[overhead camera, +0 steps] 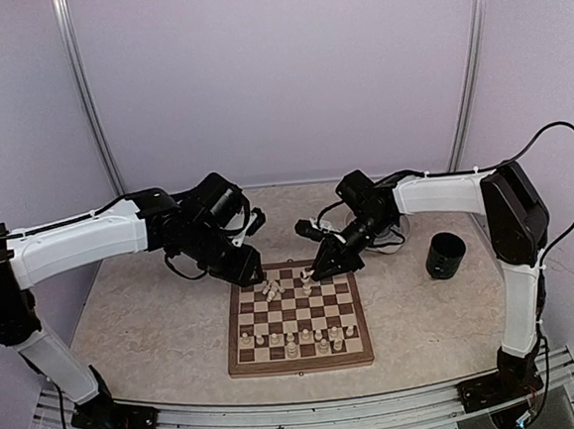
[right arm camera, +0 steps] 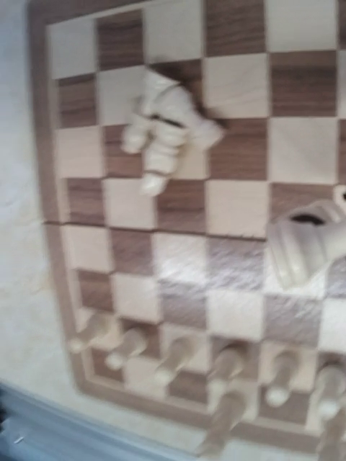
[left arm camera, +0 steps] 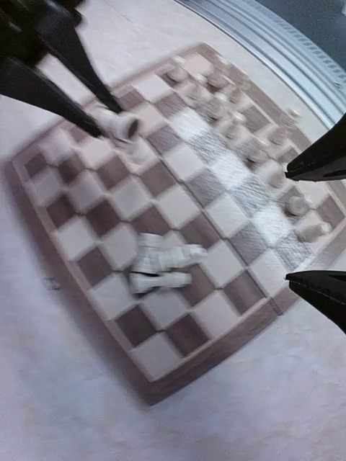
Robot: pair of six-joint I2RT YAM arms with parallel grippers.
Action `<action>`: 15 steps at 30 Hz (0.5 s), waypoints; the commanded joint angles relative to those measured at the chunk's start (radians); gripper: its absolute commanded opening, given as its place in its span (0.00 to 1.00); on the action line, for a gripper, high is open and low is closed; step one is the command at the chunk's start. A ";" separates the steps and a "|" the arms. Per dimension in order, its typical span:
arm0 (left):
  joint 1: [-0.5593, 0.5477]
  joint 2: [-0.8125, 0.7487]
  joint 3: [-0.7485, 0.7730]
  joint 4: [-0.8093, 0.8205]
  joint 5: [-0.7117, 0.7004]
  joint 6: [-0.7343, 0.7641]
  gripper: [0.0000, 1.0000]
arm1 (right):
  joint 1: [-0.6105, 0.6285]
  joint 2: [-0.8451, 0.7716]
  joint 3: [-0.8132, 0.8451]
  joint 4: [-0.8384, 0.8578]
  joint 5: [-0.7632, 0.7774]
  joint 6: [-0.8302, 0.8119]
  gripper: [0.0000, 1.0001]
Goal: Set up the chess pieces on the board
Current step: Place the pawn on a2, then pass from the right arm to the left
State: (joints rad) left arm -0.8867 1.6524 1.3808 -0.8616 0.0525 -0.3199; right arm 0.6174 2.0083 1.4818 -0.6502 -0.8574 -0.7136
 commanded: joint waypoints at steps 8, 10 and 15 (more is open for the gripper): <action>-0.034 -0.363 -0.651 1.438 -0.074 0.027 0.52 | -0.034 -0.086 0.199 -0.063 -0.306 0.156 0.11; -0.035 -0.356 -0.691 1.555 -0.066 0.035 0.53 | -0.035 -0.104 0.208 -0.040 -0.325 0.187 0.11; -0.036 -0.285 -0.743 1.766 -0.007 -0.001 0.57 | -0.035 -0.143 0.207 -0.007 -0.330 0.221 0.11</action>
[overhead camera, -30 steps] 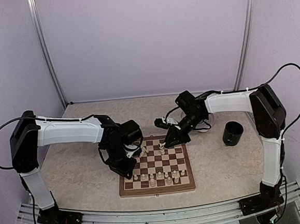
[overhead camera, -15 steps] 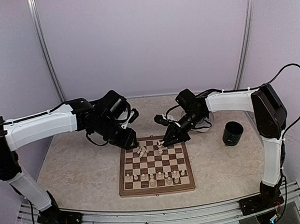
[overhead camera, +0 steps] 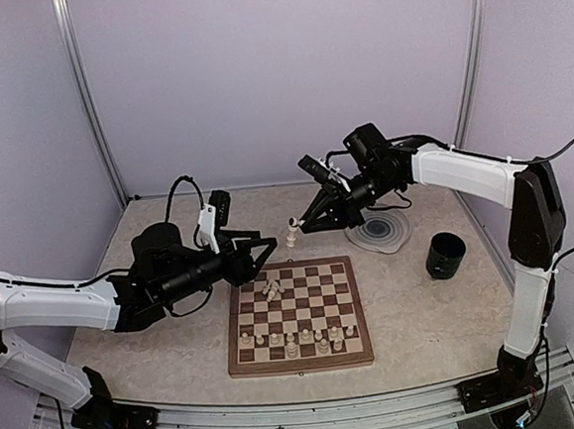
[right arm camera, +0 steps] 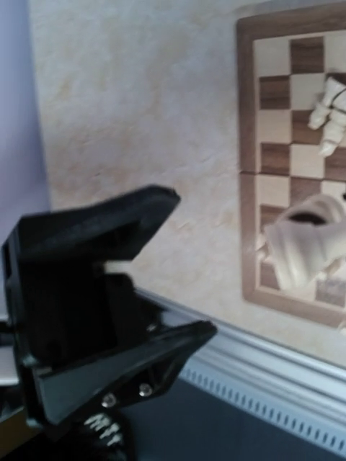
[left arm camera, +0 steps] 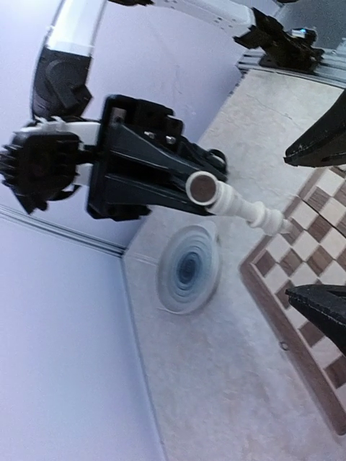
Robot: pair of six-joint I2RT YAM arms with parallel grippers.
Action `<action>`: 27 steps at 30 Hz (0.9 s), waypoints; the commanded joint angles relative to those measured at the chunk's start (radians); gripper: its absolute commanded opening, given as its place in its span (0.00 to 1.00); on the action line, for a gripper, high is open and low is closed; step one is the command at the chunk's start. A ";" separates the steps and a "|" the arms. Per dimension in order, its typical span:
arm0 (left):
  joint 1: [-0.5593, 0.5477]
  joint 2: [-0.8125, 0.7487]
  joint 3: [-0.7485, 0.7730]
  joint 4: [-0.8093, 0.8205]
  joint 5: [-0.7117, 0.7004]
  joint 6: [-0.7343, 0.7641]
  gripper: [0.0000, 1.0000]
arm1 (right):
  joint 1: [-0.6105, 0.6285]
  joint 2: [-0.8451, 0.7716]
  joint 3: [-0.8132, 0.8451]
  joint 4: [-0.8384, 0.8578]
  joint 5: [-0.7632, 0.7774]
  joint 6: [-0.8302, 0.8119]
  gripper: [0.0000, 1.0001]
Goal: Set up the chess pieces on the board
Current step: Pass from the right arm to the left
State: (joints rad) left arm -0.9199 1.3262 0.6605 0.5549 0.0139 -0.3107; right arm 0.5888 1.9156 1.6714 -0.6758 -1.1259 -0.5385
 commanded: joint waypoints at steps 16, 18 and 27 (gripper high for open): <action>-0.018 0.217 0.054 0.419 0.165 0.031 0.65 | -0.006 -0.076 0.035 0.053 -0.088 0.103 0.11; -0.019 0.239 0.074 0.411 0.173 0.037 0.65 | -0.006 -0.074 0.039 0.053 -0.091 0.104 0.11; -0.011 0.292 0.129 0.380 0.163 0.048 0.45 | -0.006 -0.071 0.032 0.048 -0.087 0.098 0.11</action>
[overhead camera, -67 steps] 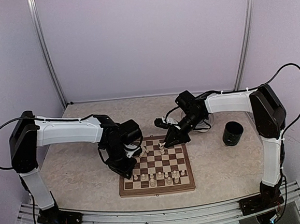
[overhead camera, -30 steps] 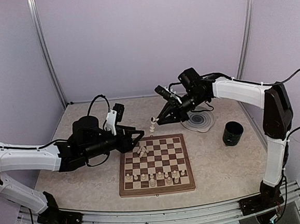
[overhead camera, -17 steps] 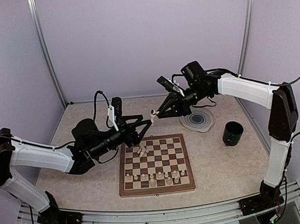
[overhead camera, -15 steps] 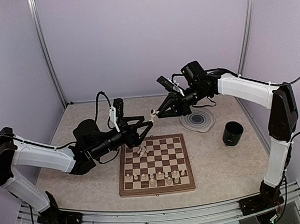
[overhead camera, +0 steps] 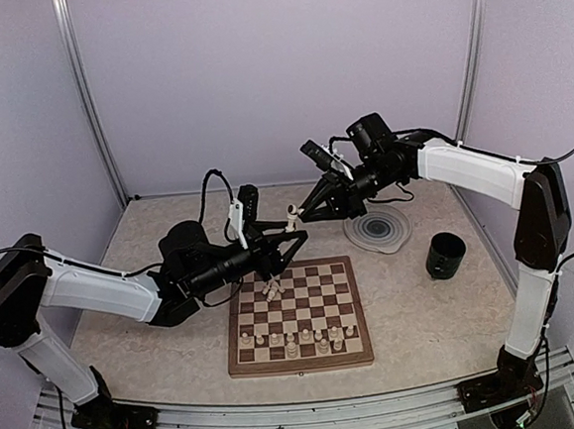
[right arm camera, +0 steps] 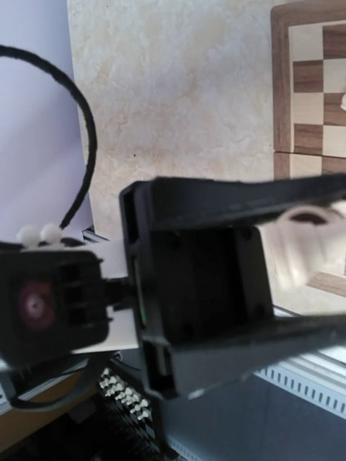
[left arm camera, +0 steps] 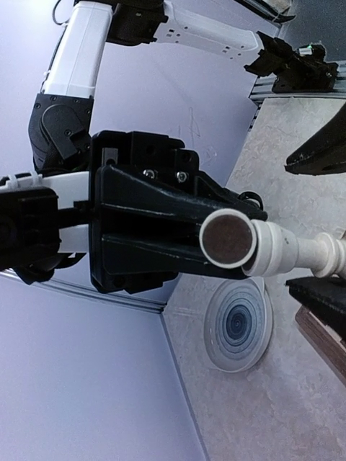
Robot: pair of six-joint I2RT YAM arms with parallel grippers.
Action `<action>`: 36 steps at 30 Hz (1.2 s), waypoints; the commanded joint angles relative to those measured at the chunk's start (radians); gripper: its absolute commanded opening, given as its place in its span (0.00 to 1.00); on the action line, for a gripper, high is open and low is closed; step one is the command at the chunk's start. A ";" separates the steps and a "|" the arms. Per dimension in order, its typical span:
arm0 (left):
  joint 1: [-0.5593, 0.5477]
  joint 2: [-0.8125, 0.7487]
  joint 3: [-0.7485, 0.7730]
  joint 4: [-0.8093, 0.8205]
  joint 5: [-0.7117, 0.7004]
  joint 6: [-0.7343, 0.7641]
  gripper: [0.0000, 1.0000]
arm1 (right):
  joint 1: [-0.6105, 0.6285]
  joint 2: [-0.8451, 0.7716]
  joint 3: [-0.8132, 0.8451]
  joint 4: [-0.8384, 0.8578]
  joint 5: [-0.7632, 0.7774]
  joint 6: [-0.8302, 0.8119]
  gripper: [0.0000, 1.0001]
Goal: Set up the chess pieces on the board
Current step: Pass from the right arm to the left, then place the rook on the chessboard.
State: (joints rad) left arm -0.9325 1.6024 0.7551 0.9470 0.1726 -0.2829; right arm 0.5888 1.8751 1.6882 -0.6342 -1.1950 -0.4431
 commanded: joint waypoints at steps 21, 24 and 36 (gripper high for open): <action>0.102 -0.240 0.103 -0.842 0.112 -0.136 0.10 | -0.018 0.045 -0.216 -0.038 0.532 -0.251 0.12; 0.152 -0.270 0.123 -0.923 0.119 -0.167 0.10 | 0.003 0.096 -0.240 -0.072 0.539 -0.261 0.11; 0.221 -0.184 0.276 -1.114 0.214 -0.205 0.10 | 0.059 0.174 -0.273 -0.009 0.600 -0.232 0.23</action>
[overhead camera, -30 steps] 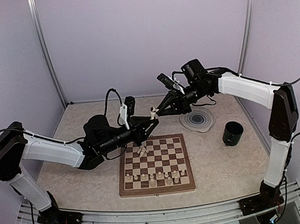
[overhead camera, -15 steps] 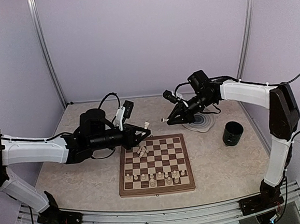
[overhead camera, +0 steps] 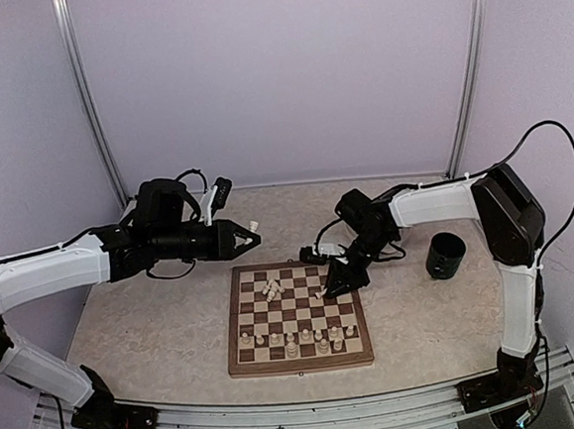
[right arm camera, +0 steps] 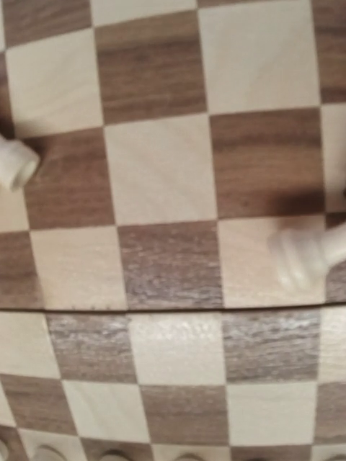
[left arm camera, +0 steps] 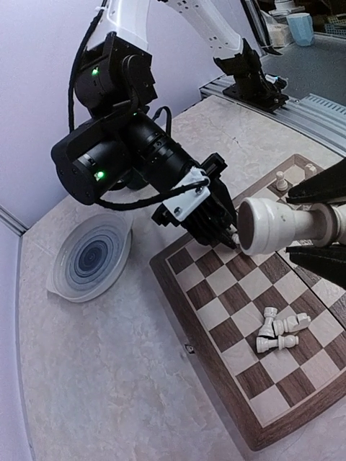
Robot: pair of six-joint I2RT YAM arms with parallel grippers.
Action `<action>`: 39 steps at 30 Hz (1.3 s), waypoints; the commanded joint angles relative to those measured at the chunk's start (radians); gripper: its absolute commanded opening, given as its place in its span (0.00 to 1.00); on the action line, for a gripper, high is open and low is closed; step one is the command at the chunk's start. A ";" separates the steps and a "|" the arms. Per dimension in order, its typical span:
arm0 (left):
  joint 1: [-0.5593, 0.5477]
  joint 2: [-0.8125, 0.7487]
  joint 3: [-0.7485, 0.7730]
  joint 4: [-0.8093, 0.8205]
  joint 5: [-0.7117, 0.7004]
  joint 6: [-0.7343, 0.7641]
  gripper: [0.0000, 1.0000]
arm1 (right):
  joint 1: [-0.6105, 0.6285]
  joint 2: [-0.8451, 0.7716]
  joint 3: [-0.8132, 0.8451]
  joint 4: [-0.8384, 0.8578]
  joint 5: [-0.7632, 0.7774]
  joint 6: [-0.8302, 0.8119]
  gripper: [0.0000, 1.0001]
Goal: Set up the chess pieces on the board
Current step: Place the rook on the chessboard, then pass from the left arm to the right
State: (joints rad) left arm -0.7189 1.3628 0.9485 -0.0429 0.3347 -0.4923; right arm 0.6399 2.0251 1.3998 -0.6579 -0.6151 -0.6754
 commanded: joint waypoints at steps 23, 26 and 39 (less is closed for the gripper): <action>-0.036 0.332 0.217 -0.303 0.518 0.061 0.14 | 0.166 -0.187 0.261 -0.225 0.257 -0.328 0.47; -0.046 0.365 0.234 -0.306 0.539 0.058 0.13 | 0.206 -0.184 0.264 -0.239 0.274 -0.348 0.47; -0.051 0.423 0.276 -0.281 0.604 0.040 0.14 | 0.335 -0.172 0.205 -0.242 0.362 -0.376 0.40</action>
State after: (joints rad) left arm -0.7692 1.7683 1.1927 -0.3378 0.8978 -0.4557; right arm 0.9417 1.8454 1.6287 -0.8722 -0.2794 -1.0080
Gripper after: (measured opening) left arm 0.162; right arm 0.433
